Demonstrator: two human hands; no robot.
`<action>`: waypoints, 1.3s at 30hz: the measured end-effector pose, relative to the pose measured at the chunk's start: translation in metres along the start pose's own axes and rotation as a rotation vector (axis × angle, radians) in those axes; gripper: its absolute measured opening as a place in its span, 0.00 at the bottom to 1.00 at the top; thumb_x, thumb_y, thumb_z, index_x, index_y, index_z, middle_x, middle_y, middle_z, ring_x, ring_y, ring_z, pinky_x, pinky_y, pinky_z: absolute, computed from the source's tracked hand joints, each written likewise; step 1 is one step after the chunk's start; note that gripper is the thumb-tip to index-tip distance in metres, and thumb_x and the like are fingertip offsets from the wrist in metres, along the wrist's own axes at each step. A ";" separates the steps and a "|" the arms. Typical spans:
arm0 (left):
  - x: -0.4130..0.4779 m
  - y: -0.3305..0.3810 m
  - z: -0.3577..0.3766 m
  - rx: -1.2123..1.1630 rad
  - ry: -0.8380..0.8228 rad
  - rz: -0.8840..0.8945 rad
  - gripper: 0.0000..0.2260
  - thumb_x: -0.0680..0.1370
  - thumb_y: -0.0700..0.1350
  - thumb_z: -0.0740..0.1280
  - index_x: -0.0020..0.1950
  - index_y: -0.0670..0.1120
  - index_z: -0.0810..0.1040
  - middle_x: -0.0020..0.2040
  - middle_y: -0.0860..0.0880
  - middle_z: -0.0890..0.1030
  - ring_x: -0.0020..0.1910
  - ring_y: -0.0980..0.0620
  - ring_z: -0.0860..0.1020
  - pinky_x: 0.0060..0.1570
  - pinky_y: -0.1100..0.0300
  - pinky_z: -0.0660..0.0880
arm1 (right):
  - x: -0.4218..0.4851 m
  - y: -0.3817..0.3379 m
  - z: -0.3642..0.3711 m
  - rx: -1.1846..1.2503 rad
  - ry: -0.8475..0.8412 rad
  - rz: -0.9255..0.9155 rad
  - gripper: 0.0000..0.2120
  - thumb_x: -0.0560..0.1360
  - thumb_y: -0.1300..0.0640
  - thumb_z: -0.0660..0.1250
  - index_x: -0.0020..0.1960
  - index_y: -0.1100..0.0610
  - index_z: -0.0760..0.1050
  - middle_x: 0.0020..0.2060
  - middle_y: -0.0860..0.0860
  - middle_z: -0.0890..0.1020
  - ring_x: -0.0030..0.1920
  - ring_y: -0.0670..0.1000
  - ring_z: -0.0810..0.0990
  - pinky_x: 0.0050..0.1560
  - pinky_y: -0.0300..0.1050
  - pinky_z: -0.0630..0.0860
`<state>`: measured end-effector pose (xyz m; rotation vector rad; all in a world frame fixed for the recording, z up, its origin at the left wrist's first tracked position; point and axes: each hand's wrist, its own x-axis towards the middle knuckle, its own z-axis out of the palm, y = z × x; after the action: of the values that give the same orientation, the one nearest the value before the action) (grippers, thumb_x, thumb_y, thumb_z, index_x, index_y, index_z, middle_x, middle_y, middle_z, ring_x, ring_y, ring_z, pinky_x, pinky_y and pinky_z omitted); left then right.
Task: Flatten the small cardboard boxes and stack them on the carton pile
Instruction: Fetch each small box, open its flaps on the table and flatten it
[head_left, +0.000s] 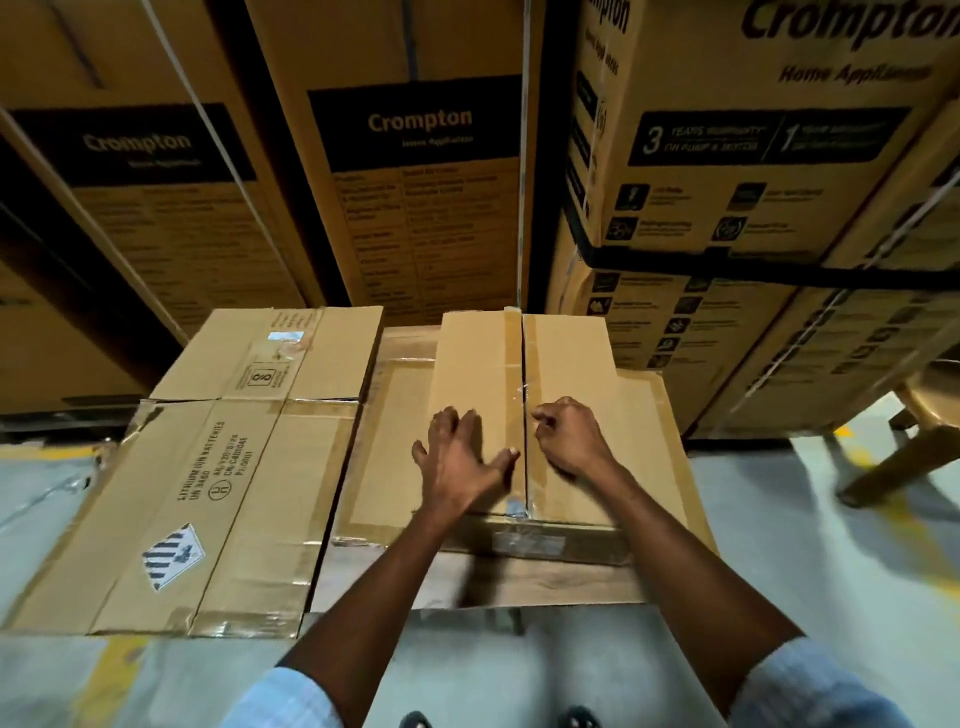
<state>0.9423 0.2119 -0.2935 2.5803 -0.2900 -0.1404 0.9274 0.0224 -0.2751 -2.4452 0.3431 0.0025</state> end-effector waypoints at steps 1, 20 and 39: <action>0.001 0.003 0.002 0.000 0.011 -0.032 0.40 0.75 0.72 0.65 0.81 0.52 0.62 0.83 0.46 0.56 0.81 0.45 0.54 0.77 0.35 0.51 | 0.009 -0.002 -0.003 0.031 -0.023 -0.003 0.15 0.79 0.61 0.65 0.62 0.54 0.83 0.60 0.55 0.83 0.59 0.54 0.81 0.62 0.41 0.74; 0.158 0.034 0.003 0.081 -0.087 -0.028 0.38 0.77 0.69 0.62 0.82 0.54 0.58 0.85 0.46 0.51 0.83 0.45 0.47 0.73 0.27 0.48 | 0.251 -0.023 -0.005 0.227 -0.176 0.470 0.10 0.79 0.57 0.60 0.49 0.58 0.80 0.35 0.57 0.77 0.28 0.54 0.71 0.28 0.41 0.67; 0.177 0.052 0.003 0.200 -0.279 -0.103 0.49 0.63 0.73 0.71 0.78 0.49 0.65 0.84 0.46 0.52 0.83 0.43 0.48 0.63 0.15 0.52 | 0.132 0.004 -0.018 0.350 -0.243 0.245 0.19 0.81 0.67 0.58 0.69 0.56 0.74 0.66 0.51 0.81 0.57 0.45 0.79 0.46 0.32 0.72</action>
<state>1.1045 0.1259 -0.2764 2.7742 -0.2842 -0.5367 1.0526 -0.0234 -0.2753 -2.0183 0.4866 0.3159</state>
